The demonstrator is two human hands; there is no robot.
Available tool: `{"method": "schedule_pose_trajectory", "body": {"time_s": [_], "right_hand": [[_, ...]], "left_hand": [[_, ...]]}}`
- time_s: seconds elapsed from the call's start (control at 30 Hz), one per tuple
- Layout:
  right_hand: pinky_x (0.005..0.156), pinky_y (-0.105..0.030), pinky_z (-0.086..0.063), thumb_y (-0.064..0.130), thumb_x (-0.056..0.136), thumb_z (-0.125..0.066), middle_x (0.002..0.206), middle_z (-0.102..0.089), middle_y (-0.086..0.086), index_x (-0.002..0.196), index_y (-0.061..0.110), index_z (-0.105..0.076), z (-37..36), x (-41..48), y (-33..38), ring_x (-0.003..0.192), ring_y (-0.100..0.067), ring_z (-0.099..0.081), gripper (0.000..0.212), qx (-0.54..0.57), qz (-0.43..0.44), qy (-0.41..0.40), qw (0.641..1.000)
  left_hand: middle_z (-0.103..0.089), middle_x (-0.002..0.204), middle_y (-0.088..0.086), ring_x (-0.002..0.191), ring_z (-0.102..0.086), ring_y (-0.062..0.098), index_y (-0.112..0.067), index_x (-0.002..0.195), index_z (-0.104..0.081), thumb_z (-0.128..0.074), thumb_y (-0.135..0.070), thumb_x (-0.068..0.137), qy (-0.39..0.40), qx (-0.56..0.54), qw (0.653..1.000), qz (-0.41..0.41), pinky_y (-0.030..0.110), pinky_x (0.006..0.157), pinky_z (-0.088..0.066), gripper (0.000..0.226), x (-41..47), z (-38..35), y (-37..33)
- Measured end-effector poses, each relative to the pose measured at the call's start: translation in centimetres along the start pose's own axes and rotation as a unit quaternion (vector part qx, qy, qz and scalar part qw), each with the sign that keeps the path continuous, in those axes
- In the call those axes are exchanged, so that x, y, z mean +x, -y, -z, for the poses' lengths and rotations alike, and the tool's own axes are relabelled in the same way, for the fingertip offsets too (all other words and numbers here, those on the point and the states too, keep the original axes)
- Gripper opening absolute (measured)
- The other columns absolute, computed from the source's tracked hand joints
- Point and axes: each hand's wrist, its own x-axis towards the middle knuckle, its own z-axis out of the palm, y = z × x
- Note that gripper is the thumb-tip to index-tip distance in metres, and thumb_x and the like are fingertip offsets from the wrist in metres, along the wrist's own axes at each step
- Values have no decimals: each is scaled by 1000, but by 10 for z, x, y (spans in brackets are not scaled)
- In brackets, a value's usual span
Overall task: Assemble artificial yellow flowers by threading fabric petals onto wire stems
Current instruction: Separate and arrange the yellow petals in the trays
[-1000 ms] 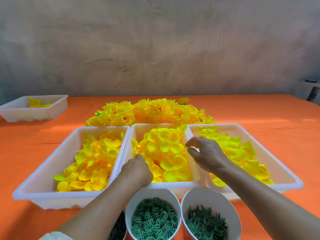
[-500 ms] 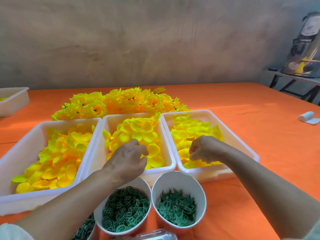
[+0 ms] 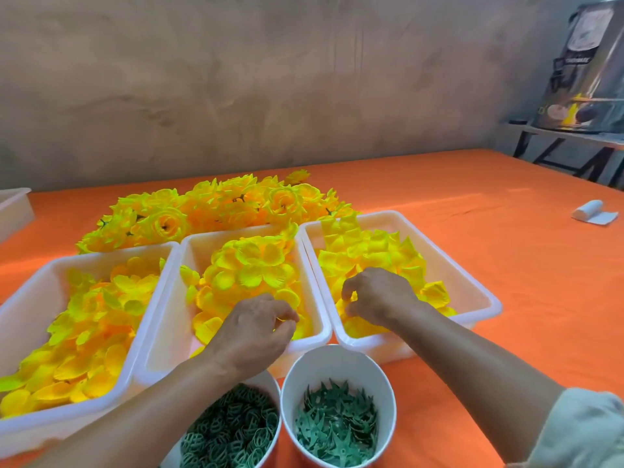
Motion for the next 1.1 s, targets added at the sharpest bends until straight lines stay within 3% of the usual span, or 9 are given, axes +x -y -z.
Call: {"method": "schedule_pose_trajectory", "body": {"time_s": [0.23, 0.4, 0.53, 0.63, 0.7, 0.8, 0.87, 1.0, 1.1], "right_hand": [[64, -28, -36, 22, 90, -54, 107, -59, 1, 100, 30, -71, -4, -1, 3, 101, -25, -61, 22, -90, 123, -25, 988], [53, -22, -39, 14, 79, -63, 76, -67, 6, 73, 22, -69, 19, 5, -15, 73, -13, -61, 12, 196, -20, 4, 980], [49, -22, -30, 3, 84, -59, 61, -52, 5, 67, 19, -59, 48, -8, -30, 55, -8, -46, 24, 628, -87, 27, 773], [54, -23, -34, 1, 89, -53, 62, -54, 7, 68, 20, -55, 55, -21, -22, 62, -7, -51, 28, 735, -39, 42, 675], [59, -24, -36, -1, 89, -55, 66, -55, 8, 71, 20, -55, 54, -29, -5, 64, -6, -52, 28, 708, 16, 19, 706], [68, -24, -42, -1, 86, -62, 84, -62, 6, 75, 23, -58, 45, -37, 25, 76, -7, -57, 27, 532, 126, -79, 833], [79, -26, -44, 3, 84, -64, 96, -65, 6, 80, 22, -59, 32, -38, 41, 94, -13, -57, 20, 374, 206, -138, 894], [86, -29, -45, 6, 82, -64, 104, -66, 5, 83, 15, -63, 14, -36, 53, 102, -19, -54, 9, 275, 271, -200, 901], [87, -31, -47, 8, 80, -66, 103, -66, 6, 82, 17, -65, 9, -33, 56, 103, -17, -56, 9, 305, 240, -217, 896]], "left_hand": [[-65, 94, -11, 87, -57, 5, -27, 97, -76, -59, -27, 92, -10, -14, 1000, 11, 23, 80, -44, 17, 0, -4, 1], [-67, 96, -15, 89, -60, -1, -30, 94, -75, -62, -25, 90, -9, -47, 998, 37, 21, 81, -47, 14, 0, -1, -1], [-71, 85, -18, 80, -63, -9, -32, 88, -75, -66, -19, 88, -42, -133, 988, 61, 5, 70, -44, 15, 5, 6, -6], [-75, 79, -6, 79, -71, 10, -24, 84, -76, -66, -13, 90, -24, -317, 944, 92, 23, 73, -58, 17, 14, 7, -18], [-75, 89, 10, 82, -74, 24, -14, 92, -75, -65, -14, 90, 19, -501, 854, 140, 31, 68, -60, 10, 20, 7, -29], [-72, 101, 22, 85, -73, 33, -9, 103, -71, -68, -35, 77, 70, -674, 708, 198, 37, 67, -61, 36, 23, 9, -32], [-71, 100, 19, 82, -72, 33, -13, 94, -75, -69, -37, 77, 90, -722, 660, 188, 41, 71, -61, 30, 22, 9, -27], [-71, 100, 12, 84, -72, 26, -11, 90, -78, -63, -19, 80, 75, -756, 634, 145, 36, 71, -60, 19, 21, 7, -16], [-72, 107, 16, 93, -71, 28, -6, 102, -73, -55, -4, 86, 28, -718, 681, 140, 35, 71, -60, 25, 25, 4, -13]]}}
